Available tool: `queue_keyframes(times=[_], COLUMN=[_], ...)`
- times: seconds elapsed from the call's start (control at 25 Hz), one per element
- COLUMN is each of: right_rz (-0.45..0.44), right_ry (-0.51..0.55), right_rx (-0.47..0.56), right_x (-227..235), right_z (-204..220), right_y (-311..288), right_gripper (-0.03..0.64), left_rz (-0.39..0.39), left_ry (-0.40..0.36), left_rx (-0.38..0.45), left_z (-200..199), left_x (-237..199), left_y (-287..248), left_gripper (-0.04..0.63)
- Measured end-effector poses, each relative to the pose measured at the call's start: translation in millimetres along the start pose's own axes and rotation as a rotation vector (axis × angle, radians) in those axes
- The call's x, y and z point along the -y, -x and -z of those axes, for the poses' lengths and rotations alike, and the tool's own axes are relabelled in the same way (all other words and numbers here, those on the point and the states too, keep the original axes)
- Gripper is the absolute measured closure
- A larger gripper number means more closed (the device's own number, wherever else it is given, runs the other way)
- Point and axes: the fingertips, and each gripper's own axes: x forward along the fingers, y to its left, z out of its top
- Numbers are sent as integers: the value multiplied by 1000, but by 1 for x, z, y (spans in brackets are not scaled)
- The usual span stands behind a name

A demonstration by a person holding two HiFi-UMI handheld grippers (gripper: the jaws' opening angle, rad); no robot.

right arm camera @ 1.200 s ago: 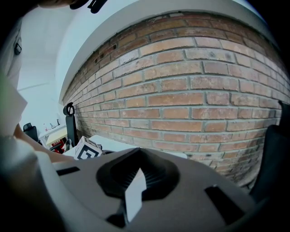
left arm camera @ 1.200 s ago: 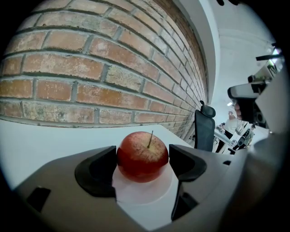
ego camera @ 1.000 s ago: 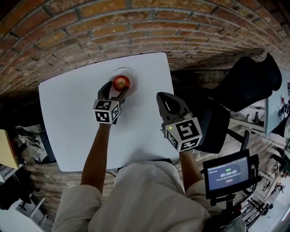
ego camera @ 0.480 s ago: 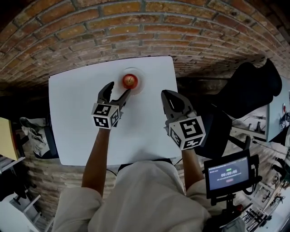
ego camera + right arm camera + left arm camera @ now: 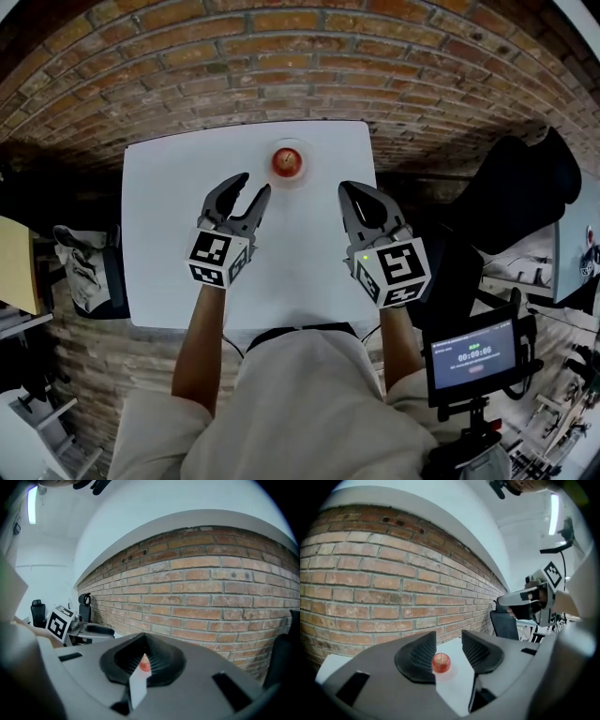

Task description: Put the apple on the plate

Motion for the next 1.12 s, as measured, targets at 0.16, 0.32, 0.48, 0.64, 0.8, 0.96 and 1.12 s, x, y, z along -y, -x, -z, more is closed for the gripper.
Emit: queue_keyframes(times=[0.16,0.32,0.48,0.64,0.8,0.96,1.12], right_rz=[-15,-15,-15,-23,-16,-24,-24], right_ry=[13,52,91,113,136,158,172], right_rx=[24,64,106,147,178,213,222], right_x=[-18,-34,-45,-67,-74,-77,-81], right_z=[-13,-32,-54,-77,-96,-106,-110], right_y=[11,28,40,60,70,78,81], right_gripper=[614,614,614,614,614,615,614], left_rz=[3,19,23,25,6,-12,-17], left_ry=[-51,-86,-121,-136,-161,-188,-202], left_rx=[37,98,155,210,247,265,289], left_z=[-26,-55,-82,-107,-127,-138,-146], left_x=[13,32,46,58,59,65,68], left_y=[29,59,78,110,120,122,128], left_gripper=[491,543,576,588,588,588,588])
